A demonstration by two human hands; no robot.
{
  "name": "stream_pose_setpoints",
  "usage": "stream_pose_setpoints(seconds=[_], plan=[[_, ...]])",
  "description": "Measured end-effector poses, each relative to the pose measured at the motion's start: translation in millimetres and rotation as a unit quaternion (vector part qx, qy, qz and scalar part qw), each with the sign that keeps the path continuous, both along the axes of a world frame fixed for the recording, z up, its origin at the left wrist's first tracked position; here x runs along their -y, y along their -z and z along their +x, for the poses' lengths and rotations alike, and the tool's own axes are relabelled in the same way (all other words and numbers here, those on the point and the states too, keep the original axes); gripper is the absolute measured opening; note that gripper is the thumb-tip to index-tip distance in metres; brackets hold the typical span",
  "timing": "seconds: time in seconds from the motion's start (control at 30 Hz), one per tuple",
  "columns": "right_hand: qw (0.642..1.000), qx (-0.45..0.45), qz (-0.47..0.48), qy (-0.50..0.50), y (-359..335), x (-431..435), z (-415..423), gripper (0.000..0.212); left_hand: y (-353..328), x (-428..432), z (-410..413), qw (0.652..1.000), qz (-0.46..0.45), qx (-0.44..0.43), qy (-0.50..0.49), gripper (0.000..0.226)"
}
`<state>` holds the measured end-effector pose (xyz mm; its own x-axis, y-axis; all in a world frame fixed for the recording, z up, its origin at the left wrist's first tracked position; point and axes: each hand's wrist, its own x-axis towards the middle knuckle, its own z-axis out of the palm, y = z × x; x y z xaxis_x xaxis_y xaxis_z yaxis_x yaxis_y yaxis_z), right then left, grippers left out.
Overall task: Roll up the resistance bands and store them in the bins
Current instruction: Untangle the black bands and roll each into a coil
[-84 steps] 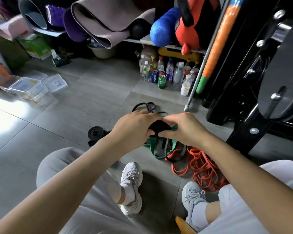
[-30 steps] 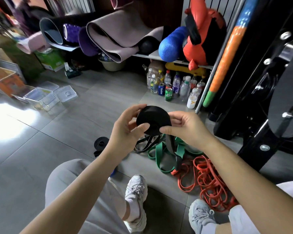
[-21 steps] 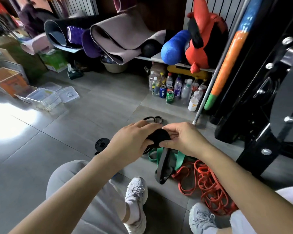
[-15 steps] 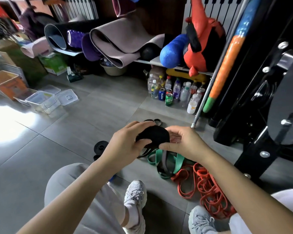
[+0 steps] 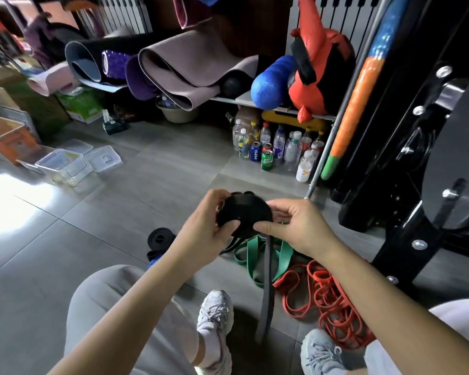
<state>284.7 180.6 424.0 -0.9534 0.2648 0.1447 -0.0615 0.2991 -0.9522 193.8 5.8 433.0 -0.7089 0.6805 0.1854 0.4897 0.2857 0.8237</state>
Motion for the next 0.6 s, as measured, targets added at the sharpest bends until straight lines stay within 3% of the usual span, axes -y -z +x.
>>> stream_pose_setpoints(seconds=[0.1,0.2,0.3,0.47,0.6], plan=[[0.995,0.05,0.089,0.003,4,1,1,0.028,-4,0,-1,0.952,-0.149,-0.261,0.062,0.072],[0.991,0.063,0.114,0.01,8,5,3,0.033,2,-2,2,0.907,-0.162,-0.373,0.105,0.073],[0.995,0.052,0.079,0.001,12,6,6,0.021,9,2,-2,0.935,-0.119,-0.317,0.105,0.058],[0.996,0.068,0.052,-0.022,18,2,9,0.032,14,5,1,0.966,-0.043,-0.25,0.056,0.051],[0.996,0.042,-0.079,-0.025,24,1,13,0.039,10,3,4,0.989,0.029,-0.14,0.03,0.055]])
